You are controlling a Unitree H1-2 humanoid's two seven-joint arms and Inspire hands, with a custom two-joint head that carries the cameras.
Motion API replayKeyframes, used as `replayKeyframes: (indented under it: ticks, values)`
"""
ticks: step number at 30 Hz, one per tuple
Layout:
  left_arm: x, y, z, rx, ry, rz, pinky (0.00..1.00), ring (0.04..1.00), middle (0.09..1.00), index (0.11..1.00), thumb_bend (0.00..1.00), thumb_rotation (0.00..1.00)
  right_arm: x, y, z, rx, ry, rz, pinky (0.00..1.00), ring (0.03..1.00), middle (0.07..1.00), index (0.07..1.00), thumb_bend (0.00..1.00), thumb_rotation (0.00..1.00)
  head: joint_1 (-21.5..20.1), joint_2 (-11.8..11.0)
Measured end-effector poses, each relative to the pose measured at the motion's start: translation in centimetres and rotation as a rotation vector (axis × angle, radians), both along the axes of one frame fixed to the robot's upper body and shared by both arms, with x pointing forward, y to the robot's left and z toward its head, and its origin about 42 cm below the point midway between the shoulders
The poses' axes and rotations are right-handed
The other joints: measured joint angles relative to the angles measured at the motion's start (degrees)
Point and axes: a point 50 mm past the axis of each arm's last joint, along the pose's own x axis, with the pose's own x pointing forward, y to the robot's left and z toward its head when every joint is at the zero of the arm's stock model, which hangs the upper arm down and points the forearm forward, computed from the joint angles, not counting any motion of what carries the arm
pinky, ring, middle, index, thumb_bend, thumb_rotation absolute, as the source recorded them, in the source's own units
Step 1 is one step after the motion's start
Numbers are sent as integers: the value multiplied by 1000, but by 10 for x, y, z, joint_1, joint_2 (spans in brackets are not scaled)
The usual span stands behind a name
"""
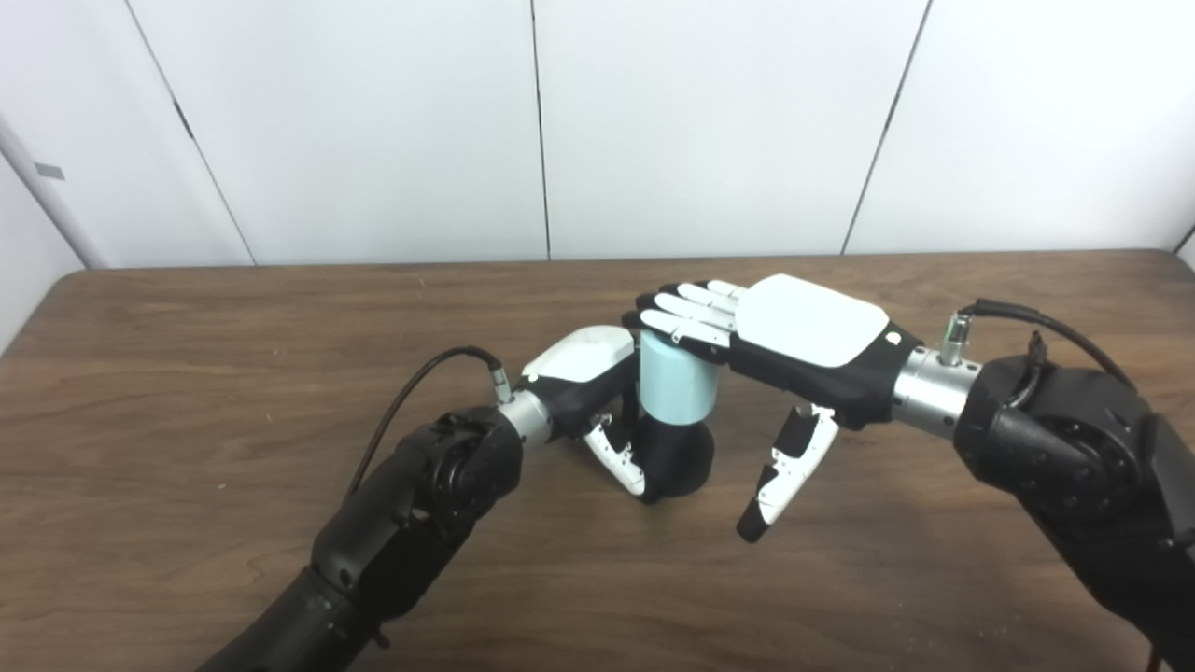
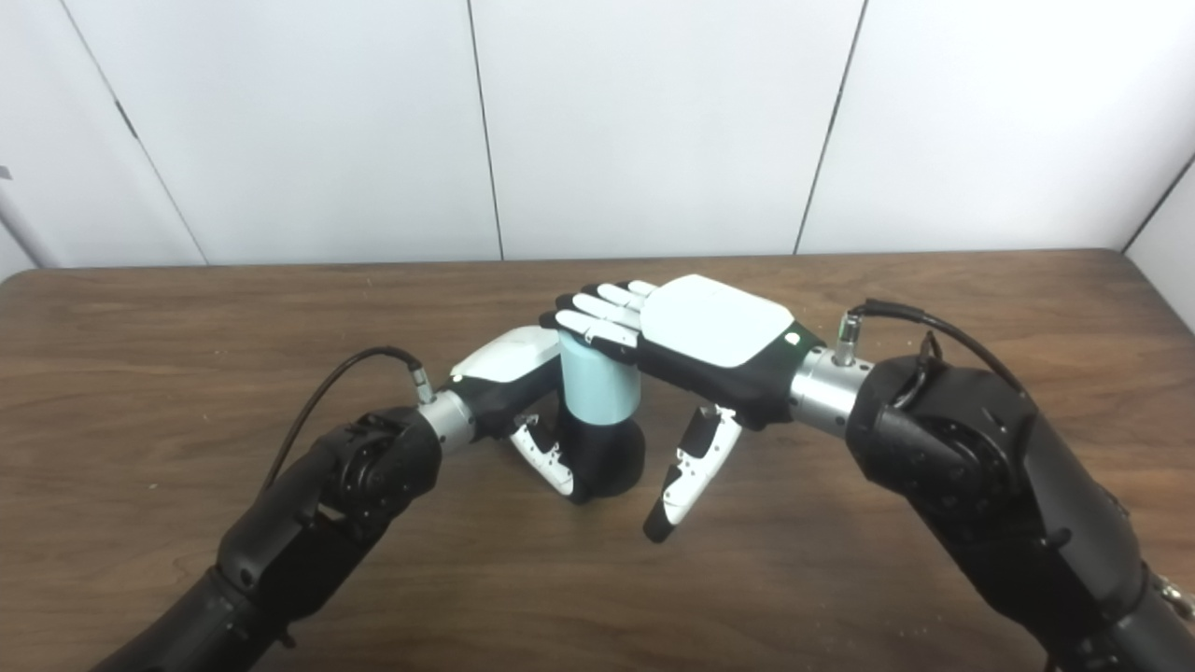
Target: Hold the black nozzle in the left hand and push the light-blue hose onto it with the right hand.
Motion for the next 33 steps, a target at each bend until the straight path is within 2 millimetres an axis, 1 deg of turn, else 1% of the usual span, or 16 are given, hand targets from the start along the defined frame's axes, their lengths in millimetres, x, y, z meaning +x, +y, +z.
replayKeyframes:
  ticks: [10,15,21,33]
  values:
    - [0,0,0,-1,1,-1,1000,590,487,482,526,0,-2,-5,-5,10,-21,-5,1000,1000,1000,1000,998,487,-3,0]
    - [0,0,0,-1,2,-2,1000,590,488,481,526,0,-3,-9,-9,28,-8,-33,1000,1000,1000,1000,980,470,-4,2]
    - [0,0,0,-1,2,-3,1000,595,487,482,526,0,-7,-11,-15,48,-4,-55,1000,1000,1000,1000,976,477,-3,4]
    - [0,1,0,2,2,-1,1000,599,485,484,526,0,-9,-2,-14,71,37,-87,1000,1000,1000,1000,956,451,1,6]
